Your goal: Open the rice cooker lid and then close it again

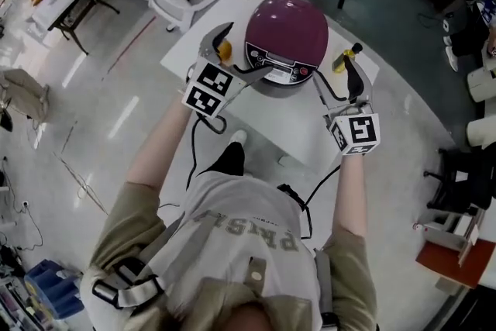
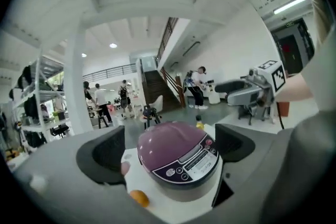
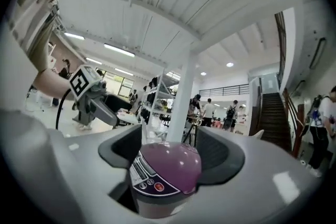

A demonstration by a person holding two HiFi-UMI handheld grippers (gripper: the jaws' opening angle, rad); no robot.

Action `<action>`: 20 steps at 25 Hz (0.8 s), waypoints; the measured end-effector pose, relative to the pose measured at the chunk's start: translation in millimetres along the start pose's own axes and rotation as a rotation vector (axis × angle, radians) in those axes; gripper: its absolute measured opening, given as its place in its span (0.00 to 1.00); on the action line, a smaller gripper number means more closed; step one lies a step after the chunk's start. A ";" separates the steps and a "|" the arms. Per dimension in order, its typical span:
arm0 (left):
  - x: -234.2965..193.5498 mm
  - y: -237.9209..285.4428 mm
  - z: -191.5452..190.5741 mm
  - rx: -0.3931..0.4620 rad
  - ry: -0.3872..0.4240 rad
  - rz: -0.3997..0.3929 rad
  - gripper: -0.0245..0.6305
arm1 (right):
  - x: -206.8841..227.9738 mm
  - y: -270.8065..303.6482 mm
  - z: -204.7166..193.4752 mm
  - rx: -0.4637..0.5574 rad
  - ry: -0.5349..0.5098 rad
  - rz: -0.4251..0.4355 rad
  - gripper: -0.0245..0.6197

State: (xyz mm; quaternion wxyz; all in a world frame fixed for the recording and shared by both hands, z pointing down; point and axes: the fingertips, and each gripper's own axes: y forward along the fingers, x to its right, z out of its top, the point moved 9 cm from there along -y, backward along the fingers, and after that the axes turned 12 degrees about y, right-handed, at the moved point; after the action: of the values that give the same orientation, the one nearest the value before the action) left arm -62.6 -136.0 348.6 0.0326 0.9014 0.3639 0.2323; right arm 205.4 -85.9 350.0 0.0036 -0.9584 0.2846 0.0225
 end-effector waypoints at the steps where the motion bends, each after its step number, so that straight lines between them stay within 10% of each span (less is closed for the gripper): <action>1: 4.6 -6.7 3.1 0.028 -0.037 0.045 0.84 | -5.5 -5.1 1.0 0.032 0.025 -0.022 0.53; 5: 21.2 -32.4 8.3 0.105 -0.177 0.219 0.57 | -27.4 -24.3 2.1 0.120 0.096 -0.117 0.39; 12: 46.7 -66.6 6.1 0.083 -0.118 0.499 0.24 | -58.5 -49.4 -8.1 0.169 0.139 -0.230 0.22; 20: 70.1 -91.1 4.4 0.095 -0.093 0.564 0.05 | -81.9 -76.3 -5.6 0.216 0.179 -0.321 0.11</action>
State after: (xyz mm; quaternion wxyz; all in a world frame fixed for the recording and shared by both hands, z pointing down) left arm -75.1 -21.6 351.6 -0.0588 0.9773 0.1072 0.1733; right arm 178.7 22.6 358.9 0.0846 -0.9836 0.1284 -0.0940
